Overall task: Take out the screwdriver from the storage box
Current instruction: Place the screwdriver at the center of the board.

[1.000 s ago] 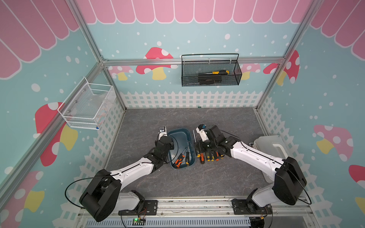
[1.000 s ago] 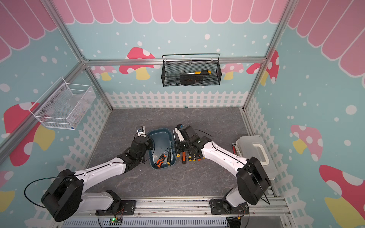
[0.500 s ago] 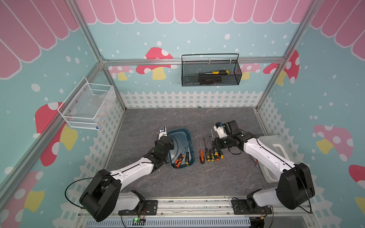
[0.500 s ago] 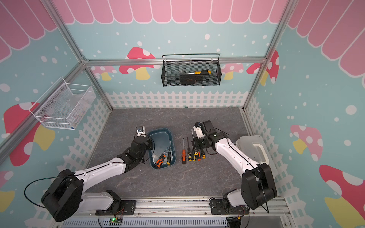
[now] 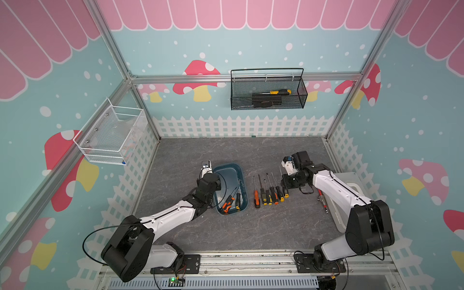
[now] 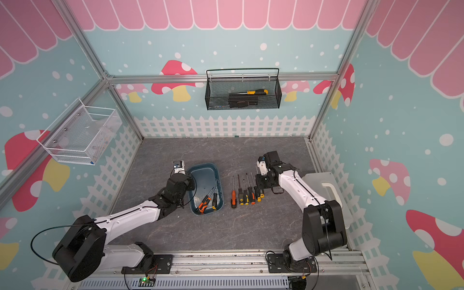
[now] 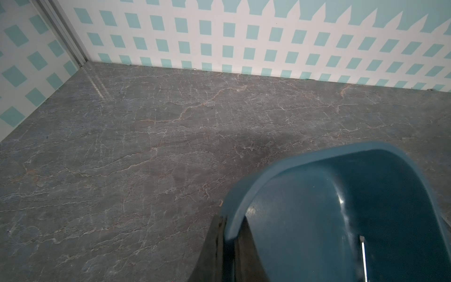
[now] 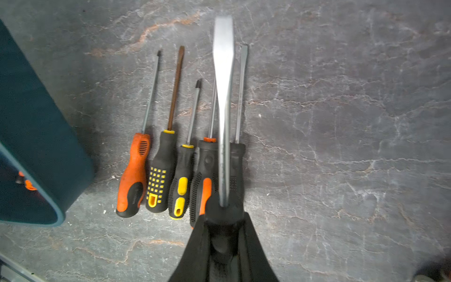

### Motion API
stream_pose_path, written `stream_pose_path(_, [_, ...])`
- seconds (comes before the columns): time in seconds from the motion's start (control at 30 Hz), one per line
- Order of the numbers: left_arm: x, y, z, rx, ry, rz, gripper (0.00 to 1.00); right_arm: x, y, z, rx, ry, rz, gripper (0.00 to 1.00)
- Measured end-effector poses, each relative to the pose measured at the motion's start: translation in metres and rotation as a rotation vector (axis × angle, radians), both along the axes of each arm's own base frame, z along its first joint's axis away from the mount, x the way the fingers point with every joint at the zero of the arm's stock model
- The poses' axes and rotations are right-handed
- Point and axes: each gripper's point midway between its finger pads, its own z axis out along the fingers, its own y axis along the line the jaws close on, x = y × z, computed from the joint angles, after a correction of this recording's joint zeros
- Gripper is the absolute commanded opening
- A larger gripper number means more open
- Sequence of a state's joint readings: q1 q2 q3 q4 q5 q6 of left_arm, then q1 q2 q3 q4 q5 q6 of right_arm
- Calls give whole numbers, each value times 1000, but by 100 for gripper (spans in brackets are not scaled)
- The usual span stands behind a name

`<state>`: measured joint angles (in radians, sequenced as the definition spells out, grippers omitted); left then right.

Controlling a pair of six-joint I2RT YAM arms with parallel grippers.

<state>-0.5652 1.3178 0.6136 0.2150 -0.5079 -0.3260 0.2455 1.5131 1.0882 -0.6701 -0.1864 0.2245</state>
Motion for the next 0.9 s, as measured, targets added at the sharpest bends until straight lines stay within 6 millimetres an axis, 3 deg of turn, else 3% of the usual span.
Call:
stream_pose_path(0.67, [0,0,0,1,1,0,0,6,-24,-58,-32,137,-18,0])
stream_pose_path(0.9, [0,0,-1,1,1,0,0,12,-27,-70,-15,165,-22,0])
